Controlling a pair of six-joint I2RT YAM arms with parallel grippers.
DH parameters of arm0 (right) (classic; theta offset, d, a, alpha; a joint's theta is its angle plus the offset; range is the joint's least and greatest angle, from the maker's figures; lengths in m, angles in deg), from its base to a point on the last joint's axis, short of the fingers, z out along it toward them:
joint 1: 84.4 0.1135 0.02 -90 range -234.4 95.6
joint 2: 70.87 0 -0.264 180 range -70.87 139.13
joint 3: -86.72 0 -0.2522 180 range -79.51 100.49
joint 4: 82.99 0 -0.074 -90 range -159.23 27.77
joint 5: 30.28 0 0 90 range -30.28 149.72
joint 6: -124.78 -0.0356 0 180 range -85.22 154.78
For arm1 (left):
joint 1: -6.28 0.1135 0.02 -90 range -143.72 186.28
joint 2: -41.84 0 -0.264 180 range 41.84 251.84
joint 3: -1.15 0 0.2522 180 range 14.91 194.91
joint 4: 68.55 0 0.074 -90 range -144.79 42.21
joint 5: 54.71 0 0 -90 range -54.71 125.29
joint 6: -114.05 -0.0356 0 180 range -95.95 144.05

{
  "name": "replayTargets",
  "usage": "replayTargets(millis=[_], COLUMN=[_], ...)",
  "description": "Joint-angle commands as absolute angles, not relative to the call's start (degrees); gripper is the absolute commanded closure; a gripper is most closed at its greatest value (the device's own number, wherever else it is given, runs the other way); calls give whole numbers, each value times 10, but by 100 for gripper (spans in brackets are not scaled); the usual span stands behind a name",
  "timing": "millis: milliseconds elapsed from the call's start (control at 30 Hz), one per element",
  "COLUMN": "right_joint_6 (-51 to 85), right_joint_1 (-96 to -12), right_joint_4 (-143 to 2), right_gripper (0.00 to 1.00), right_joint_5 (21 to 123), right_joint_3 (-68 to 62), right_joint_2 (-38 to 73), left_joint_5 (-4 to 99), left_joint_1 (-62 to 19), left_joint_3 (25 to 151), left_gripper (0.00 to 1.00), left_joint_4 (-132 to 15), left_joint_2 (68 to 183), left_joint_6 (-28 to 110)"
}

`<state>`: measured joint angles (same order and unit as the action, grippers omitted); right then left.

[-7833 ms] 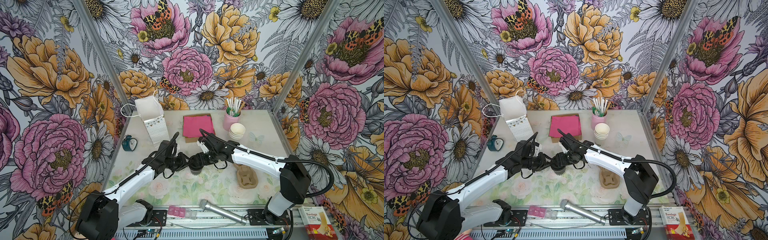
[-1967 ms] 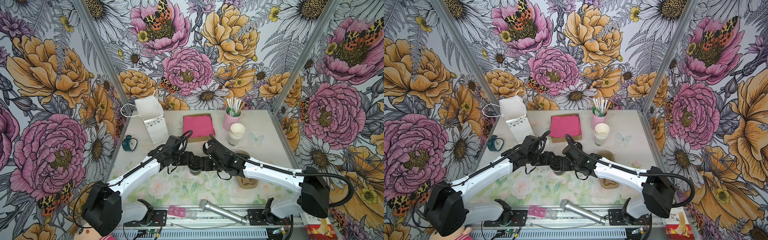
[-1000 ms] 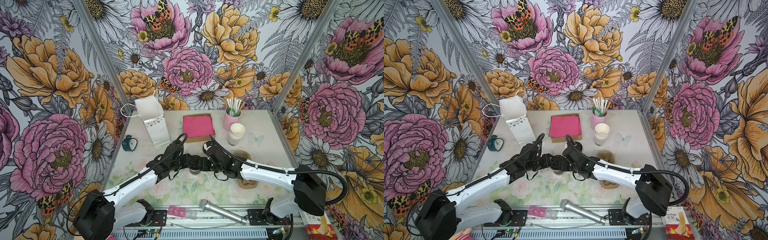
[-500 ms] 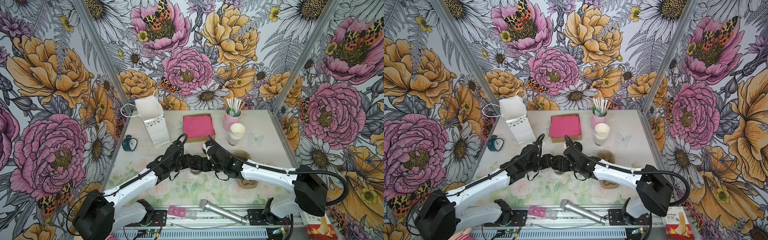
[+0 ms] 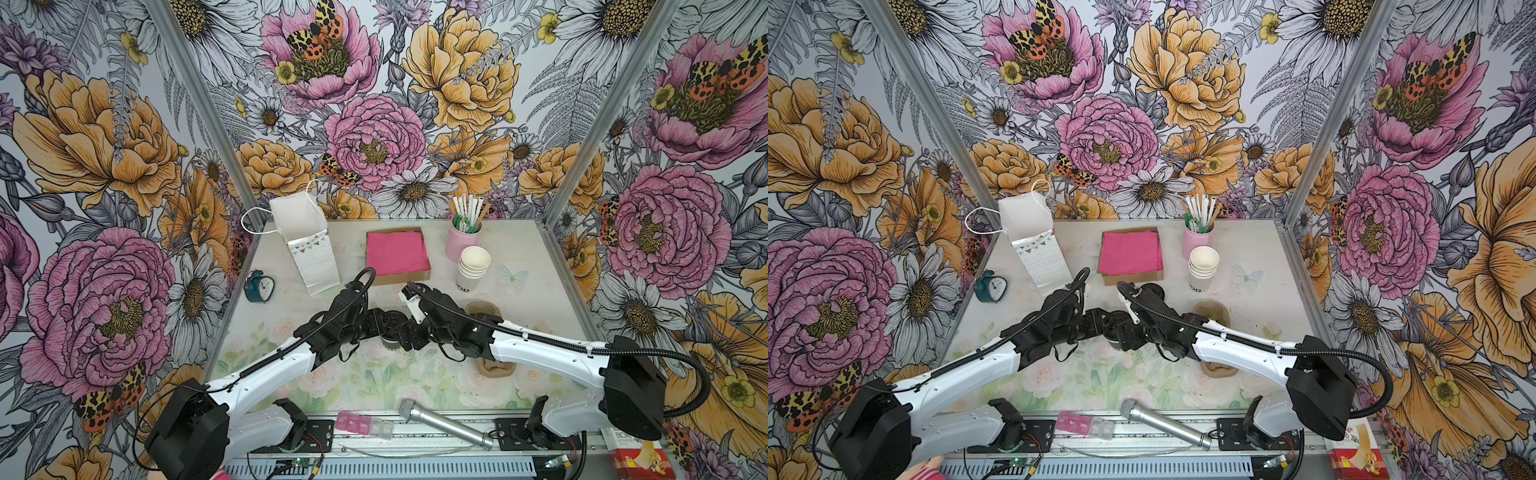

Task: Pack a coffee takeout order
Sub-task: Close the lid on the coffee cup.

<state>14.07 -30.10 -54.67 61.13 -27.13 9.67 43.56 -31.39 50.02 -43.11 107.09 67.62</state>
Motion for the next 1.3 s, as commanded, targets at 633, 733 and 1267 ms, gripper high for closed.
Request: replayTargets(millis=[633,733,1267], right_joint_6=[560,586,648], right_joint_1=[-264,-256,-238], right_joint_4=[-735,-743,-788], right_gripper=[27,28,37], right_joint_5=[608,599,544], right_joint_3=[-393,-396,-388], right_joint_2=[32,35,108], left_joint_5=[429,433,439], left_joint_1=[-322,-321,-322], left_joint_3=[478,483,484], left_gripper=[54,54,54], left_joint_4=[-369,-368,-369], left_joint_2=[1093,1097,1111], left_joint_6=[664,662,658])
